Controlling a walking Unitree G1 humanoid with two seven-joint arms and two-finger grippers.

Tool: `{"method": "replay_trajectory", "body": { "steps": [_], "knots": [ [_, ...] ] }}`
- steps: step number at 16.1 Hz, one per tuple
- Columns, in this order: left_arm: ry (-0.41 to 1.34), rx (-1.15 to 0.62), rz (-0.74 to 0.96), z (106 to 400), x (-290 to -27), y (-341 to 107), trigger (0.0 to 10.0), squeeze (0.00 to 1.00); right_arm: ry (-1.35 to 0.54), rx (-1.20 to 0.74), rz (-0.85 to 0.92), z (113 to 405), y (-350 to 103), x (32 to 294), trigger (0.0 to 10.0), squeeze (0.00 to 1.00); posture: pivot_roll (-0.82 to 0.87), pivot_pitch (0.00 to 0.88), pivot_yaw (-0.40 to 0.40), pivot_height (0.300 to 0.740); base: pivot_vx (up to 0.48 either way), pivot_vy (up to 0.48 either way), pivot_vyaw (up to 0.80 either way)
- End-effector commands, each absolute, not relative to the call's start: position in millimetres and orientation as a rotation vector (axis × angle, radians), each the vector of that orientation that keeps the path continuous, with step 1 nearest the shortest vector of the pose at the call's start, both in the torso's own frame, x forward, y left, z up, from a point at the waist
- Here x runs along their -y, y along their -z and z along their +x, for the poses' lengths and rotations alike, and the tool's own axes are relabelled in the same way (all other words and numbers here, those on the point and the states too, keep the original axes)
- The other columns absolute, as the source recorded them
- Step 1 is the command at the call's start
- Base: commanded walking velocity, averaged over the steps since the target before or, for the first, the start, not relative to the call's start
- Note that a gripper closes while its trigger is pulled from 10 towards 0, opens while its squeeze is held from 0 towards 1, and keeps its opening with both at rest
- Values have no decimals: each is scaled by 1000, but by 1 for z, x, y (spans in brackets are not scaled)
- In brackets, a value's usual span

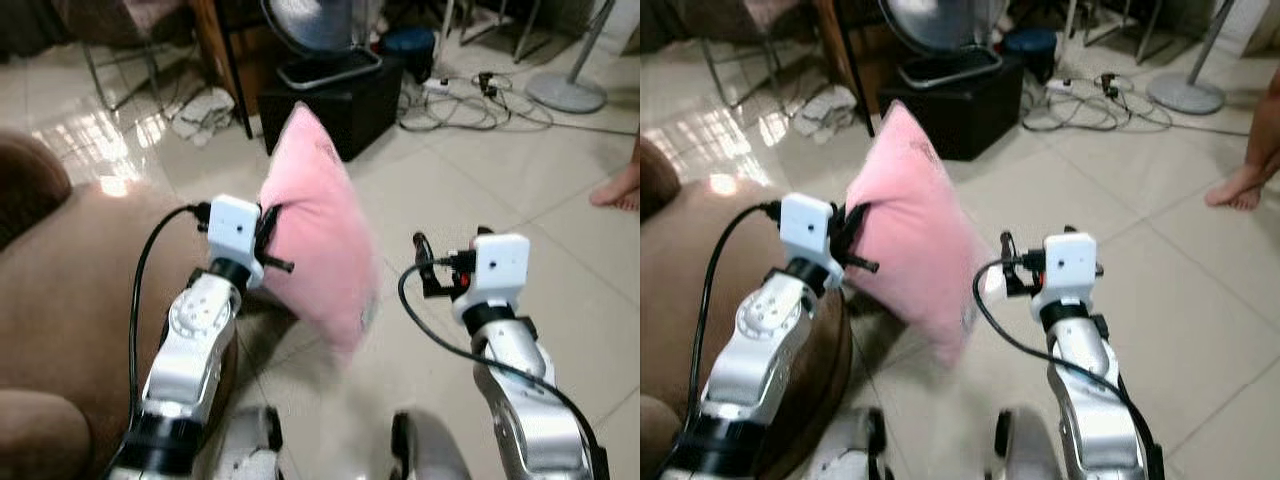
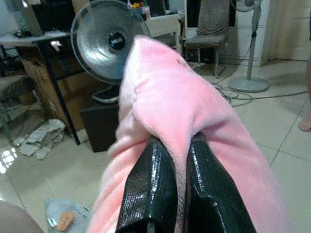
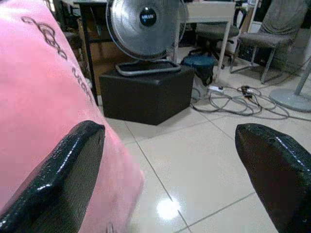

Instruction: Move the pillow to the sofa from floor

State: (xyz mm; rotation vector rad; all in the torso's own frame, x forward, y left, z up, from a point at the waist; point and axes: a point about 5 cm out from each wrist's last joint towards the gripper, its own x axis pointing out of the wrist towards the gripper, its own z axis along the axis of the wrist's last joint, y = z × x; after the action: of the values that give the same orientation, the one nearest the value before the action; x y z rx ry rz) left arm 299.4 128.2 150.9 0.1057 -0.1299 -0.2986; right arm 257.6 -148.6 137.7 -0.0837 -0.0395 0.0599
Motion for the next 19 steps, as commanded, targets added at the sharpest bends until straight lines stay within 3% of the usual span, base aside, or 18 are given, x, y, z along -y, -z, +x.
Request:
{"method": "replay_trajectory", "body": {
  "steps": [1, 4, 12, 19],
  "knots": [
    [280, 180, 121, 302, -130, -161, 10000, 0, -64, 27, -92, 259, -137, 148, 10000, 0, -68, 0, 47, 717, 0, 0, 0],
    [297, 193, 162, 302, -125, -163, 10000, 0, -72, 19, -90, 261, -136, 148, 10000, 0, -69, 0, 44, 740, 0, 0, 0],
    [233, 168, 170, 308, -129, -161, 10000, 0, -47, -5, -164, 267, -133, 152, 10000, 0, -71, 4, 42, 740, 0, -34, 0],
    [220, 169, 201, 310, -128, -162, 10000, 0, -41, 3, -151, 270, -135, 155, 10000, 0, -71, 3, 42, 740, 0, -480, 800]
  ]
}}
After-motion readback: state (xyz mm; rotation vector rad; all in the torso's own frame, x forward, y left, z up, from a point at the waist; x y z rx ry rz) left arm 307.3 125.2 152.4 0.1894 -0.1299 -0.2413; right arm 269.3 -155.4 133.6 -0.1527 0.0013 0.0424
